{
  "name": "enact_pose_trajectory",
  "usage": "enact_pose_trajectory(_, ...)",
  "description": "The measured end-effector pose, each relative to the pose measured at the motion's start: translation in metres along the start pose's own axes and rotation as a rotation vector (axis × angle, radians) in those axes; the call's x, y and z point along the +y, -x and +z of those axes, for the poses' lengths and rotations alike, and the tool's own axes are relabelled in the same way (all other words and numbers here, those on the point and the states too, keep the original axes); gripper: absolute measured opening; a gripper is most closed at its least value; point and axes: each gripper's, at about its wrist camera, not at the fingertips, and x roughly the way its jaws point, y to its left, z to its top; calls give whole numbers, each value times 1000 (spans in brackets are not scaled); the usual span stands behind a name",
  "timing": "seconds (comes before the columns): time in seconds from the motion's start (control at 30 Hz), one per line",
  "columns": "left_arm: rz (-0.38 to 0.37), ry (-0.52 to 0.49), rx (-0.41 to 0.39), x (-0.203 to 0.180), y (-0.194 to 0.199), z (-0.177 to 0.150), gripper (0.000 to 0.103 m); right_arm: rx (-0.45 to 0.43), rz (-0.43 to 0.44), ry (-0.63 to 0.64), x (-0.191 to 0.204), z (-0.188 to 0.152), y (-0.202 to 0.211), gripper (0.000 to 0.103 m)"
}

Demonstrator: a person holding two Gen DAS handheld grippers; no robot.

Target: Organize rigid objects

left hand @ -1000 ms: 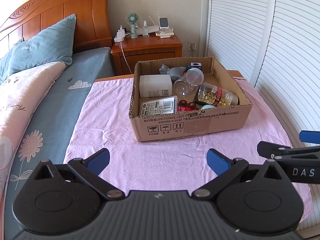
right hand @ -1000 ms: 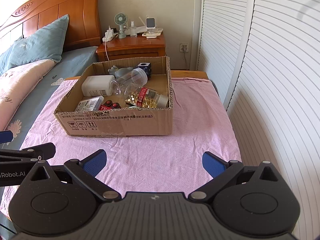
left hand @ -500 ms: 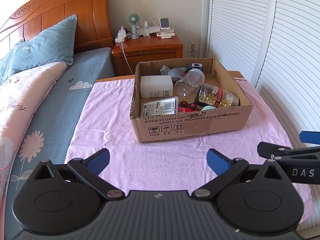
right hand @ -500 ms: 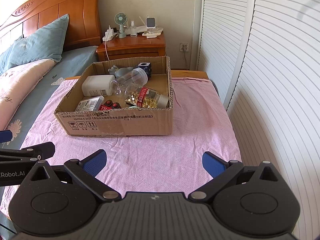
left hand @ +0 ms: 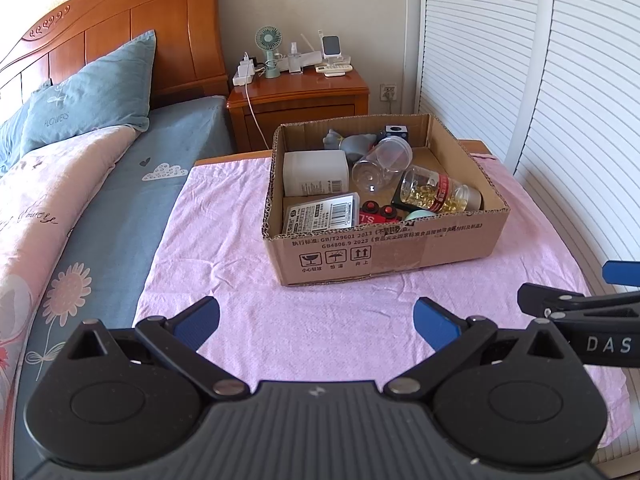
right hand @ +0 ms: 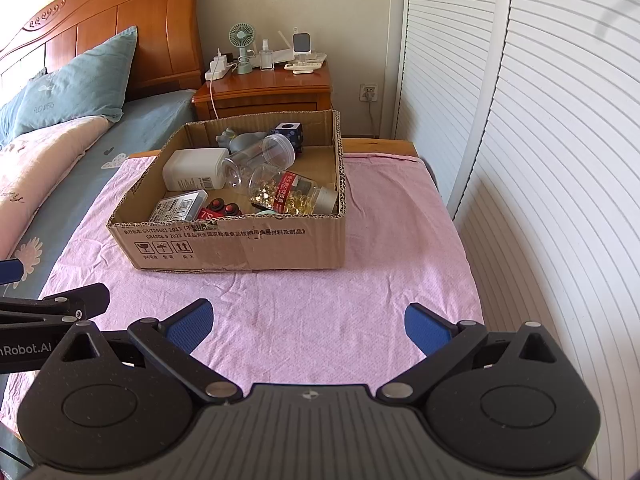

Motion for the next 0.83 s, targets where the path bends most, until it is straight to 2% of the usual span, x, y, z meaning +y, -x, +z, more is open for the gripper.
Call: enact_pose_trajectory(0.83,9,3,4,-2,0,-1,102,3,1,2,0,-3,-1,103)
